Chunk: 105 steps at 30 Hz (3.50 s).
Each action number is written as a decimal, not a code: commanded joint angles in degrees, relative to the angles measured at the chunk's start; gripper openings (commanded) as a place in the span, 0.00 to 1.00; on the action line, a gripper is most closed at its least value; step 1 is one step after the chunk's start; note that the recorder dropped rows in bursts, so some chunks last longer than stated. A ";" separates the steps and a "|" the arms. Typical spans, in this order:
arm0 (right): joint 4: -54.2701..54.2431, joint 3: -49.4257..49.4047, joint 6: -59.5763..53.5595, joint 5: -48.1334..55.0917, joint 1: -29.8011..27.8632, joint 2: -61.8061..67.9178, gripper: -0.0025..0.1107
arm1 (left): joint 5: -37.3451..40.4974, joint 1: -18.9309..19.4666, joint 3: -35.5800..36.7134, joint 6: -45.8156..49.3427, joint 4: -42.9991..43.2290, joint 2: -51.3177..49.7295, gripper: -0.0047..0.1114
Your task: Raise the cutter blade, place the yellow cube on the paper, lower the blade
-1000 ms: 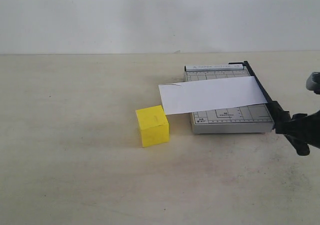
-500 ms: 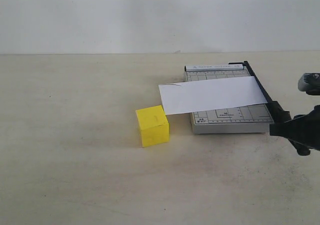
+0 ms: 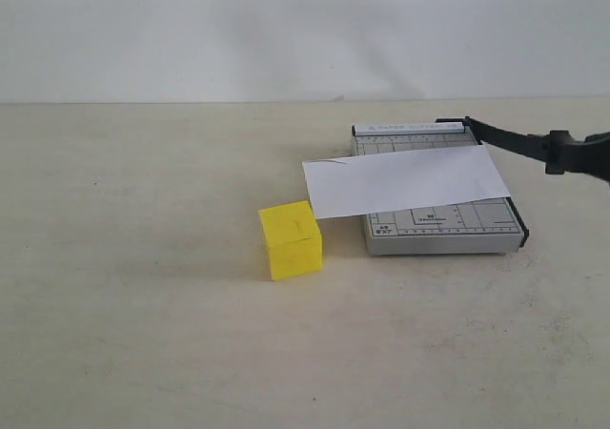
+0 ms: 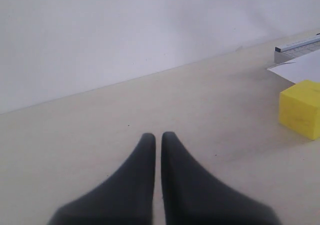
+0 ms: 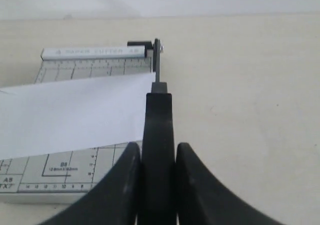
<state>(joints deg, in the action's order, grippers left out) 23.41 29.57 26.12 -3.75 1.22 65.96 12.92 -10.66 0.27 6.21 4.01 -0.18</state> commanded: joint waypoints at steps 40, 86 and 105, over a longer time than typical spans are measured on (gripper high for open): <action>-11.79 -0.13 0.34 37.72 -1.22 -27.98 0.46 | -2.71 0.07 -0.27 -5.53 -18.13 0.18 0.08; -38.30 -18.17 -33.31 14.87 -1.22 -21.28 0.02 | -52.51 -32.51 -42.03 -0.81 -14.37 -91.78 0.08; -39.63 -18.17 -33.06 12.05 -1.22 -21.28 0.02 | -32.36 -37.10 -84.67 9.95 -13.60 -128.42 0.08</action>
<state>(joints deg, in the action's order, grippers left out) -16.02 11.51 -7.00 8.67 0.12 44.72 -21.95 -47.73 -81.18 15.45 -8.84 -125.32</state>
